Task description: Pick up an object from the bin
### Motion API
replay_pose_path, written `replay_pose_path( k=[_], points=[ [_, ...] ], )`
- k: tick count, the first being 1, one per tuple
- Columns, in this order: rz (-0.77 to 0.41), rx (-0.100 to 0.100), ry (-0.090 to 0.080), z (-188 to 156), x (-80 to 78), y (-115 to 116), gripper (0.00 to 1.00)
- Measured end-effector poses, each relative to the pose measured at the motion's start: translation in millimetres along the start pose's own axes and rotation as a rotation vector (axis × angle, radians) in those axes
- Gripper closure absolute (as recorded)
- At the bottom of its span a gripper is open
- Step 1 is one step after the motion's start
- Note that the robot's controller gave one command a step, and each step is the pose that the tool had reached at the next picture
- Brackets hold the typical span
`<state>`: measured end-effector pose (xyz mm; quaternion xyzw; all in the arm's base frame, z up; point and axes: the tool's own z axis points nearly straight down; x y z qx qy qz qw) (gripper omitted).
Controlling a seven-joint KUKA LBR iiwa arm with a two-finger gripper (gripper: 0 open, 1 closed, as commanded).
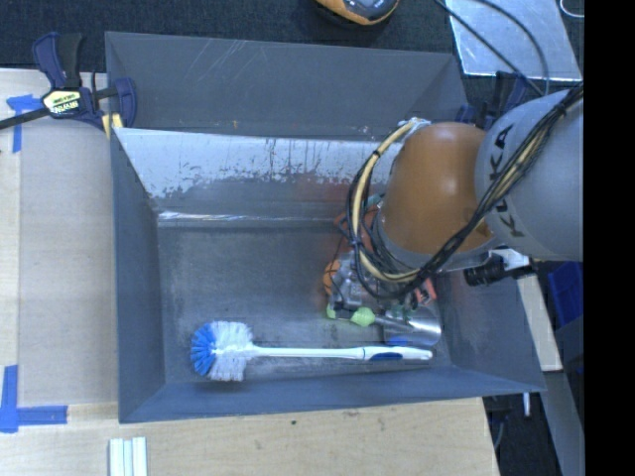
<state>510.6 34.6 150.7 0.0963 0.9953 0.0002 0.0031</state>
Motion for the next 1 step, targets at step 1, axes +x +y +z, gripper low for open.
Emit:
replay_pose_path(
  k=[1],
  points=[
    [0.02, -0.001, -0.002, 19.9, -32.0, -20.1, 1.0]
  ],
)
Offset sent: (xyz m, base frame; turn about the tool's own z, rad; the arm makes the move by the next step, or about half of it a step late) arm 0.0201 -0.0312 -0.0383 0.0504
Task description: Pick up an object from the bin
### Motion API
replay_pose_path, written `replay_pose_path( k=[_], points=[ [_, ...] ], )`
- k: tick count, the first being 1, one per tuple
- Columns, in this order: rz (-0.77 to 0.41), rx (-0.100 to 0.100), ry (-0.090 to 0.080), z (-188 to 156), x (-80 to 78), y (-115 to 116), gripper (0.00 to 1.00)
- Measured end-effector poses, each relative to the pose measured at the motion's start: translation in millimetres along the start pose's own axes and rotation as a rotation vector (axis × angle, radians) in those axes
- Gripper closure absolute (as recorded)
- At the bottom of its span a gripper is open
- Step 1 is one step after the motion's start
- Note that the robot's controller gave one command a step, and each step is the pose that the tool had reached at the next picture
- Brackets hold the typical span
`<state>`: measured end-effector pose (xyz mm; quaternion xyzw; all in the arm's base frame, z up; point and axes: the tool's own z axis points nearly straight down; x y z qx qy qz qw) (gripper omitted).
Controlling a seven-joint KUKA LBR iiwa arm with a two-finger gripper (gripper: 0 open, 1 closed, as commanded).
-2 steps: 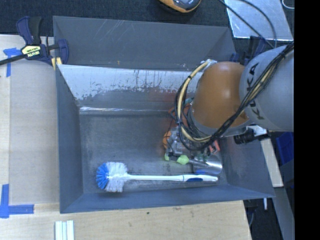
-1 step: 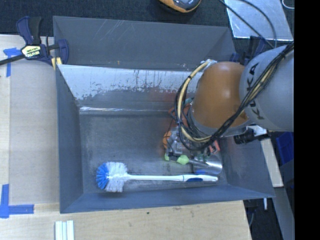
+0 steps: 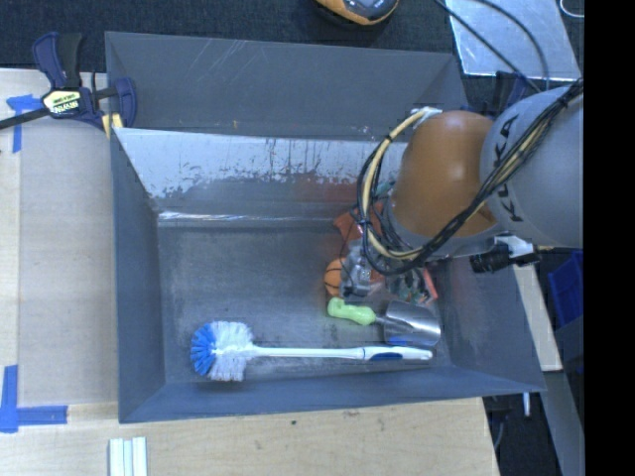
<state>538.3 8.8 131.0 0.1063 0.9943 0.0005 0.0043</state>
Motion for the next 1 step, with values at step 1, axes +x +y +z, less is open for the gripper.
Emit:
replay_pose_path(
  k=[1],
  points=[
    [0.027, -0.001, 0.002, 18.2, 6.0, -5.7, 0.0]
  ],
)
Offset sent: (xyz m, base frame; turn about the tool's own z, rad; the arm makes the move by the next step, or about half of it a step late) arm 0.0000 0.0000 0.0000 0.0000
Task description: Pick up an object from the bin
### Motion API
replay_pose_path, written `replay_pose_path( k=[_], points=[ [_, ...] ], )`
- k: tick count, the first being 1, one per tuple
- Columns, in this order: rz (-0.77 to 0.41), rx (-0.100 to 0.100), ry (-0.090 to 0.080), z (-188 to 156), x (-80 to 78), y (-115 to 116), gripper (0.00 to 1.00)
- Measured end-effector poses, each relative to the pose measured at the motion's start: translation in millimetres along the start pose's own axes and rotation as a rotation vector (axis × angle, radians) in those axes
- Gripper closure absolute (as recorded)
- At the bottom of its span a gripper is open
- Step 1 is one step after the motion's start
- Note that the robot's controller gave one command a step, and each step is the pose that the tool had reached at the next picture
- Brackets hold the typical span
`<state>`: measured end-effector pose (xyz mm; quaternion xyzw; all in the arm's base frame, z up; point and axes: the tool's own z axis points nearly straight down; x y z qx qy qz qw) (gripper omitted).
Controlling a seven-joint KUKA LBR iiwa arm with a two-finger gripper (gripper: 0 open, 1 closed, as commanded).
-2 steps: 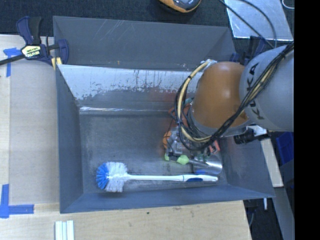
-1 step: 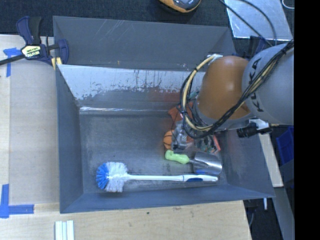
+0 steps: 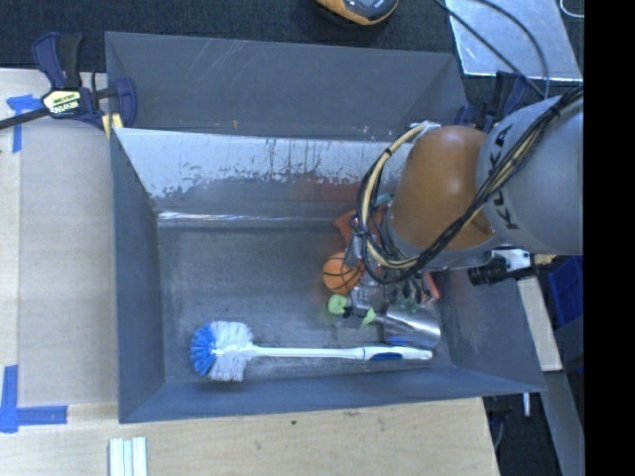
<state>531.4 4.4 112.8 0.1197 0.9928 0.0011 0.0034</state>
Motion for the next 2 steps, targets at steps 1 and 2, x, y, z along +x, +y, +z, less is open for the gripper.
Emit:
replay_pose_path(
  k=[1, 2],
  points=[
    [0.0, 0.0, -0.001, -0.5, -0.4, -0.1, 0.0],
    [-0.012, 0.001, 0.0, -84.0, -10.9, 1.8, 0.0]
  ],
)
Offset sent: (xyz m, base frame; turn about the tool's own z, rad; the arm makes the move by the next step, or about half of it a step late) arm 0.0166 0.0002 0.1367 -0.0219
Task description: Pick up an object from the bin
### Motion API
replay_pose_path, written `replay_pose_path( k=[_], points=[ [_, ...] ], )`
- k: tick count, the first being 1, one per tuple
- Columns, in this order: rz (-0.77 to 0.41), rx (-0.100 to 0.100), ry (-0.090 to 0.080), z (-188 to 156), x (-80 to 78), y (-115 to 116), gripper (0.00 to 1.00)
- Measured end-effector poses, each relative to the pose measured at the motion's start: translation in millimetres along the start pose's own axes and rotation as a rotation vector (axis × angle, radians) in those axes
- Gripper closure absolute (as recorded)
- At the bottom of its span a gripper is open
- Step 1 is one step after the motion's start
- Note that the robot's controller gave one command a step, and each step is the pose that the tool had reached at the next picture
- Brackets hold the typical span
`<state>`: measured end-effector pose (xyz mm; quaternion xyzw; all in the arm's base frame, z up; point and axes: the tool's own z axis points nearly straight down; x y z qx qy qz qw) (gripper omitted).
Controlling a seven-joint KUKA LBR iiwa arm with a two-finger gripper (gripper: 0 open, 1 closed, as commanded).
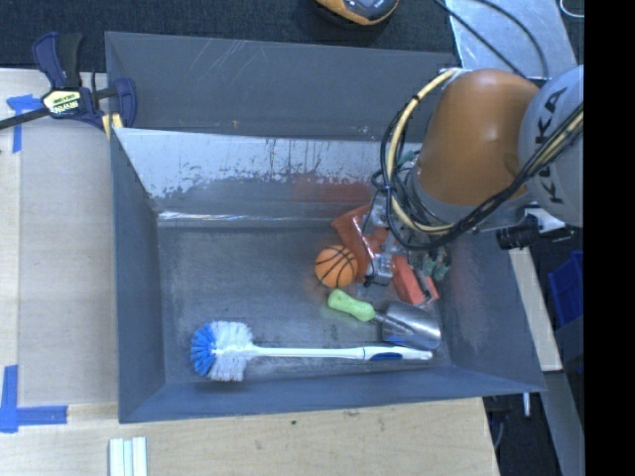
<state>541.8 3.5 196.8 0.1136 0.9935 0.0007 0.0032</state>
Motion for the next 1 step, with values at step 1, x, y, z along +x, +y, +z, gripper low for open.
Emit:
replay_pose_path(
  k=[1],
  points=[
    [0.0, -0.002, -0.01, 53.2, -16.0, -1.0, 0.0]
  ],
)
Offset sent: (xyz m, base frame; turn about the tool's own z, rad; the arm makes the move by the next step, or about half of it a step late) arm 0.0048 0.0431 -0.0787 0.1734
